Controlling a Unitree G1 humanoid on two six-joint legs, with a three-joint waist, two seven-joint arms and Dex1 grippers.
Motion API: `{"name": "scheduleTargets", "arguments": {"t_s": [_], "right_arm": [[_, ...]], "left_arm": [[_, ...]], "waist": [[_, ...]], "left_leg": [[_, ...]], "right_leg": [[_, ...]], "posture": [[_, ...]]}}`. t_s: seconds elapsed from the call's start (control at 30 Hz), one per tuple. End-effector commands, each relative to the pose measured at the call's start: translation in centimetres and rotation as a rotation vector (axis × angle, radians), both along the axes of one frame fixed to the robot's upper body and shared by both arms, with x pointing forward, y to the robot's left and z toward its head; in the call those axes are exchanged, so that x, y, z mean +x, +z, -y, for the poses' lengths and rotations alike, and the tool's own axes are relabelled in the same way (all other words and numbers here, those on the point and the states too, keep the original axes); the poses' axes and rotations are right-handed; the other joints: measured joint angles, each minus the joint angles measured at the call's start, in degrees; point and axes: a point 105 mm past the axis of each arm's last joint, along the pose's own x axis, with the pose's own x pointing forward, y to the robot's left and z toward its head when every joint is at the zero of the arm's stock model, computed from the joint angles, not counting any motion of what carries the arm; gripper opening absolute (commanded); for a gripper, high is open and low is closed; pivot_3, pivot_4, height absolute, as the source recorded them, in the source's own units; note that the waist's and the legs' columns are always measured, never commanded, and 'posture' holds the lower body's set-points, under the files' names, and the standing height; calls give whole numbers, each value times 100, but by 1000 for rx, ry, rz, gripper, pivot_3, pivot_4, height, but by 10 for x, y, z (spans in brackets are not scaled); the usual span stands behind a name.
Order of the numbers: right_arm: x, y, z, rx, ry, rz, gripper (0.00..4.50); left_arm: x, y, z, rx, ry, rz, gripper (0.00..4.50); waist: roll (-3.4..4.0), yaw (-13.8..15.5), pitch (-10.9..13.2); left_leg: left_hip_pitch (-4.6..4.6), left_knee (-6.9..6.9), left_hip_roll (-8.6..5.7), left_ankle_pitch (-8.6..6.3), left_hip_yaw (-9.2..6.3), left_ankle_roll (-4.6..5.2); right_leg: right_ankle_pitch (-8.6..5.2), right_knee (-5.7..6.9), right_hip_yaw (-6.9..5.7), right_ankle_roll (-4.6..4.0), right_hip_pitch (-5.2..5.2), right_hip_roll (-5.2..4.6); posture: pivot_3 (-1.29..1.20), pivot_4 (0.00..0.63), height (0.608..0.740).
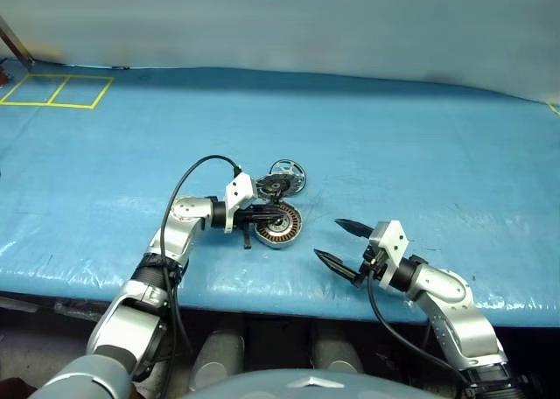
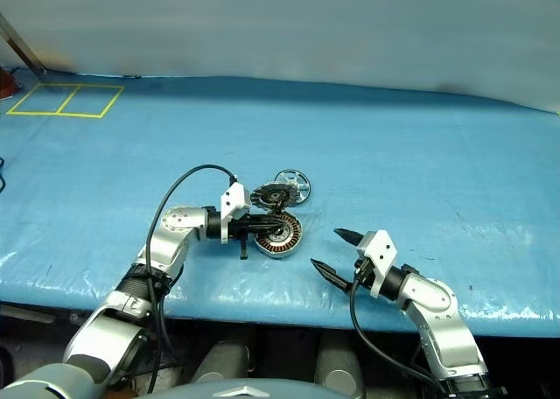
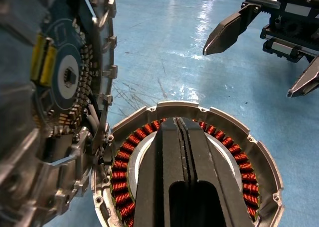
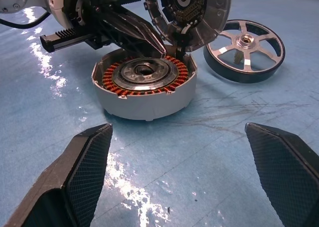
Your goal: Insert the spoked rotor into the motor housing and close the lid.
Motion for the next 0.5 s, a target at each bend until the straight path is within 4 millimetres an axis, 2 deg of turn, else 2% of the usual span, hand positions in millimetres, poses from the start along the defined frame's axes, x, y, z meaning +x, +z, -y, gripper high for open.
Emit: {"name": "scheduleTargets", "arguments": {"t_s": [0.03,0.27,0.5], "right_arm": [[0,8,-1,1,8,43,4500],[1,8,-1,-1,1,45,4500],[1,8,0,-3,-9,48,4500]], "left_arm": [[2,5,2,6,-15,25,17],[-10,-10,7,99,-96,-4,17],[-6,-23,-2,200,-67,-1,17]], "waist": [[0,0,0],[0,2,0],[1,2,-1]], "left_leg": [[0,0,0,0,0,0],[0,0,0,0,0,0],[13,2,0,0,0,0]], "right_leg": [[0,0,0,0,0,0],[0,0,0,0,1,0],[-1,-1,0,-1,17,0]], "posture": [[0,150,740],[0,150,740],[0,150,740]]}}
